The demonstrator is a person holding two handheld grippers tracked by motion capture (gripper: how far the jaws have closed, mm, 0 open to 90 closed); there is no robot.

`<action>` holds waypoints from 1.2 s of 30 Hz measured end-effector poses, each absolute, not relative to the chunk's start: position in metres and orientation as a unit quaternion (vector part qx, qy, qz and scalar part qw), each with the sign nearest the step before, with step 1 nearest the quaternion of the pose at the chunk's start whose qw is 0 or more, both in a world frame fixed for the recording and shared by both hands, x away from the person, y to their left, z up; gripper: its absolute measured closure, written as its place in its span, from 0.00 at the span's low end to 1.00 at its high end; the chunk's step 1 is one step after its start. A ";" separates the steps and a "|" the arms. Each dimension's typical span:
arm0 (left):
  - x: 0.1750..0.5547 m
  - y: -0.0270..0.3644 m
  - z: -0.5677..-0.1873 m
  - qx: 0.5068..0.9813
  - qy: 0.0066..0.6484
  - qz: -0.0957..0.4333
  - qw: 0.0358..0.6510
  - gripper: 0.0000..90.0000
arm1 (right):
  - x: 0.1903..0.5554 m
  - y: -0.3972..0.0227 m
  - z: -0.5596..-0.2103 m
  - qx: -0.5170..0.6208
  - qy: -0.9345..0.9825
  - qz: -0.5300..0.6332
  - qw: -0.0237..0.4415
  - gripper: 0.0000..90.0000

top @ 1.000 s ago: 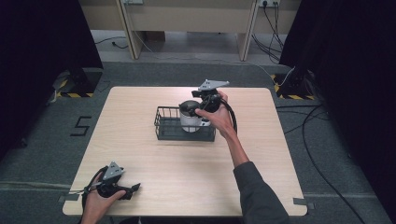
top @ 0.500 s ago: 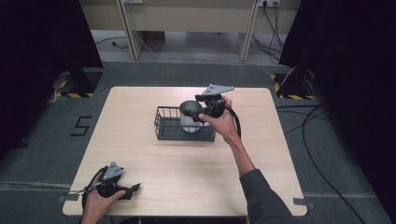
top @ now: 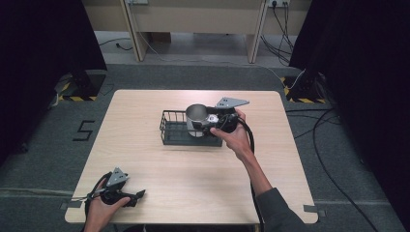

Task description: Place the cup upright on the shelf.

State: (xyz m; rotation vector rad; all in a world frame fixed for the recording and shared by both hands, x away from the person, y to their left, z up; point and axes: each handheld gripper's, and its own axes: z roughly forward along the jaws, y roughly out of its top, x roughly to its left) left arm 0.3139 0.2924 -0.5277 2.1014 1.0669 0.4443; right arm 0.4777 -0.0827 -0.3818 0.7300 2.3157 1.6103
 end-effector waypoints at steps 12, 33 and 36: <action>0.314 0.292 -0.528 0.816 0.414 0.173 0.363 0.03 | 0.453 -0.087 -0.394 0.244 0.791 0.549 0.113 0.17; 0.314 0.292 -0.528 0.816 0.415 0.173 0.363 0.03 | 0.428 -0.093 -0.408 0.252 0.783 0.558 0.109 0.17; 0.314 0.292 -0.528 0.817 0.414 0.173 0.363 0.03 | 0.425 -0.093 -0.409 0.251 0.784 0.556 0.112 0.17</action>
